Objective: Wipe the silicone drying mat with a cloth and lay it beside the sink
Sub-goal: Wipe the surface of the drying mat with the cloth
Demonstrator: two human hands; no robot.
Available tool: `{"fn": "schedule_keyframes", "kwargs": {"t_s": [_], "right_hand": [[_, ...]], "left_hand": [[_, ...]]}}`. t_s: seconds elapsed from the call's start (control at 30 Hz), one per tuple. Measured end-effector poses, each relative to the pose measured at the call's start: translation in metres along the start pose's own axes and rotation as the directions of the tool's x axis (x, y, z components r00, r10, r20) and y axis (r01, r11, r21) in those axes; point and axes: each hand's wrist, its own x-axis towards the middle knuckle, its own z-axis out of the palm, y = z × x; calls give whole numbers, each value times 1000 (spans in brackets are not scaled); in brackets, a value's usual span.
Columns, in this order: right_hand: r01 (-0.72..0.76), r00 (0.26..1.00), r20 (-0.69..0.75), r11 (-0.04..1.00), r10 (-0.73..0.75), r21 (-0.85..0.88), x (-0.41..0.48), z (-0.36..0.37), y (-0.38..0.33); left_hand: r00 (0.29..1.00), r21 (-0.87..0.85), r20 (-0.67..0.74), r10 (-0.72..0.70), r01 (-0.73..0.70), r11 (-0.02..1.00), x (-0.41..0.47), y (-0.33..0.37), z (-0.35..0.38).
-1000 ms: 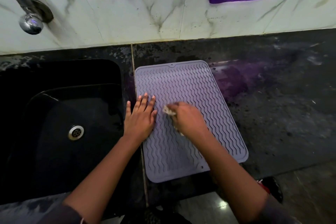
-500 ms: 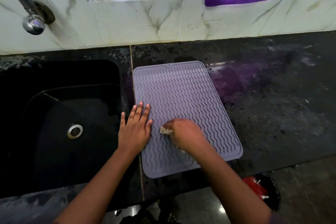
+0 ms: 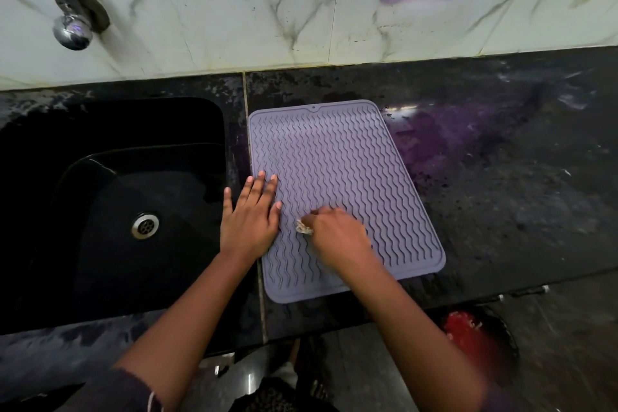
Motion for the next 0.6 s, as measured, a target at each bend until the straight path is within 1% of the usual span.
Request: {"fn": "schedule_keyframes", "kwargs": {"t_s": [0.07,0.13,0.17,0.2,0.27,0.33,0.4,0.47,0.53,0.6], "right_hand": [[-49,998,49,995,45,85,9,-10,5],[-85,995,-31,979,92,184,25,-14,9],[-74,993,-71,979,89,190,31,-12,9],[-57,995,-75,986,69,156,33,-7,7],[-43,998,-39,996,46,77,24,6,3],[-58,998,-12,998,58,8,-1,18,0],[-55,998,-4,998,55,-17,-32,27,-2],[-9,1000,12,1000,9,-9,-59,28,-3],[35,999,34,998,-36,42,-70,21,3],[-36,998,55,986,27,164,-60,4,8]], "left_hand": [[1000,-3,-1,1,-1,1000,0,-1,0],[1000,0,-3,3,-3,1000,0,-1,0],[1000,3,-9,4,-4,1000,0,-1,0],[1000,5,-12,4,-4,1000,0,-1,0],[1000,5,-10,2,-2,1000,1,-1,1],[1000,7,-16,0,0,1000,1,-1,2],[1000,3,-20,4,-4,1000,1,-2,3],[1000,2,-24,5,-5,1000,1,-3,4],[1000,4,-23,9,-9,1000,1,-3,4],[1000,13,-22,11,-11,1000,2,-2,4]]}}
